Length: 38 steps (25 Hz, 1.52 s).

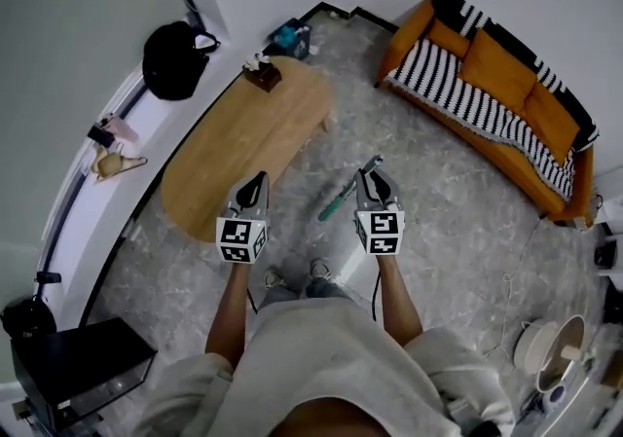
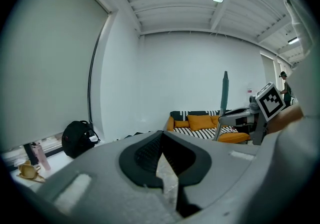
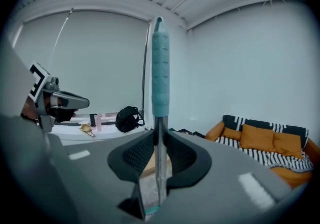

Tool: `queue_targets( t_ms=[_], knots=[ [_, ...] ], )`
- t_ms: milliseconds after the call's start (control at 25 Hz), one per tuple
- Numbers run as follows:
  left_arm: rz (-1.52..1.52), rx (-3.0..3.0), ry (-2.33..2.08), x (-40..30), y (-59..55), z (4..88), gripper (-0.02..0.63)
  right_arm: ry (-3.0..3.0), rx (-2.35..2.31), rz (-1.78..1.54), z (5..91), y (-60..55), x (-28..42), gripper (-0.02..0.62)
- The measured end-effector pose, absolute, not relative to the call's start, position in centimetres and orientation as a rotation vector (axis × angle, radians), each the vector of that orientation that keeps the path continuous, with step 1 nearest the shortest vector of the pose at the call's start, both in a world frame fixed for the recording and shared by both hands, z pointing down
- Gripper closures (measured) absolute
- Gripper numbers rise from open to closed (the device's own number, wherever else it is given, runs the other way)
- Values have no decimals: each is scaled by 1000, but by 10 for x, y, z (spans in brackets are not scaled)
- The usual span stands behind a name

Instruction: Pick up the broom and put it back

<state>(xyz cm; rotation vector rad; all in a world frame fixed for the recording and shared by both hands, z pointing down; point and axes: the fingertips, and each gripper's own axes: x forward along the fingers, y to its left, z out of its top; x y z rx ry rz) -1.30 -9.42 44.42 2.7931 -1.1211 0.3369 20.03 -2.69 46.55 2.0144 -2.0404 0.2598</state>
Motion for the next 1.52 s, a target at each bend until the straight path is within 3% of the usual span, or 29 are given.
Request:
queue_targets(
  t_ms=[520, 1520],
  knots=[
    [329, 2805, -1081, 20, -119, 444, 609, -2004, 2042, 248, 463, -45, 240, 517],
    [349, 2711, -975, -5, -306, 509, 610, -1888, 2003, 318, 519, -239, 231, 515]
  ],
)
